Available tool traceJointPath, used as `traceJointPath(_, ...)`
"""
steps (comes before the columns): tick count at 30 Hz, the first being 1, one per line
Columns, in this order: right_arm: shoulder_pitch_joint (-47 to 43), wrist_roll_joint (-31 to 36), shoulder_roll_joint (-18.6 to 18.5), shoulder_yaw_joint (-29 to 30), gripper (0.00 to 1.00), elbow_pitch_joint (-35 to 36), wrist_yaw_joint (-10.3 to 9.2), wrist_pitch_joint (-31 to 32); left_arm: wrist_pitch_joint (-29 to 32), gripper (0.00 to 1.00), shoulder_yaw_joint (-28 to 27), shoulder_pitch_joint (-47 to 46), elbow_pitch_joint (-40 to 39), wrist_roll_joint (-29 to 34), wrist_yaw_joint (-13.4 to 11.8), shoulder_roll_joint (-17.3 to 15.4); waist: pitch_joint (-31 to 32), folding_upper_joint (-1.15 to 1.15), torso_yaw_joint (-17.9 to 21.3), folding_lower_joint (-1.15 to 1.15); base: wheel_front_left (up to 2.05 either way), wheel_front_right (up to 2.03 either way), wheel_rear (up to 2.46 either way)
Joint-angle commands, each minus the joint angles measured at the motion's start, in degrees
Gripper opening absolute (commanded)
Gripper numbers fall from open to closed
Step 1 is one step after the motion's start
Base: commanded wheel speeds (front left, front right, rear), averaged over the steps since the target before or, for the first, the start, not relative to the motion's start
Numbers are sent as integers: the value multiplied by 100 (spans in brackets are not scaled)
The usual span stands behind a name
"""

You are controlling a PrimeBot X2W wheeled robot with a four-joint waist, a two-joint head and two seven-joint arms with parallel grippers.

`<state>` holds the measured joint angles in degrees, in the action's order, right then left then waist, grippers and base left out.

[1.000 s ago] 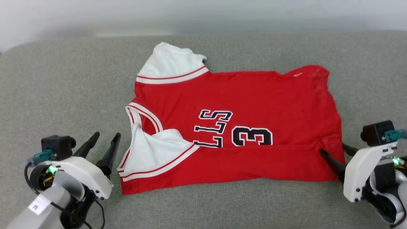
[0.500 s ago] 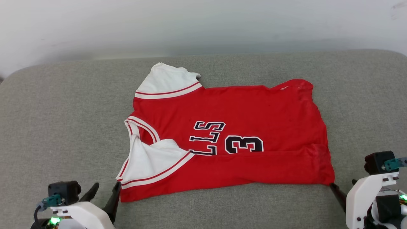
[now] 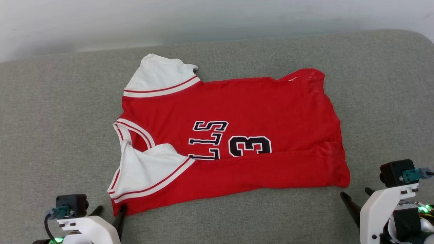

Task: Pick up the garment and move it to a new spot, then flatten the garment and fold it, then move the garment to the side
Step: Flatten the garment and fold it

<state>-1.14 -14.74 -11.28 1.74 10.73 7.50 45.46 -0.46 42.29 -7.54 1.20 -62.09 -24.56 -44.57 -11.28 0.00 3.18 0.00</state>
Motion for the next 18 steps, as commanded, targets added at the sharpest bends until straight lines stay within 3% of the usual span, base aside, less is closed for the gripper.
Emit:
traceJointPath(1, -51, -30, 34, -7, 100, 61, -2, 8, 53, 100, 12, -95, 76, -12, -35, 68, -72, 0, 54, 0, 0, 0, 0)
traceJointPath(8, -88, -69, 16, 20, 100, 155, -2, 8, 517, 100, 351, -54, 382, -138, 214, 230, -200, 0, 79, 0, 0, 0, 0)
traceJointPath(10, -53, -54, 10, 31, 100, 169, -2, 15, 665, 22, 474, -73, 453, -142, 310, 287, -218, 0, 65, 0, 0, 0, 0)
traceJointPath(11, -33, -36, 2, 41, 100, 171, -2, 10, 687, 0, 506, -92, 466, -145, 371, 331, -213, 0, 52, 0, 0, 0, 0)
traceJointPath(18, -15, -9, -182, 69, 100, 190, -3, 21, 483, 0, 471, -258, 453, -77, 577, 412, -15, 0, -120, 0, 0, 0, 0)
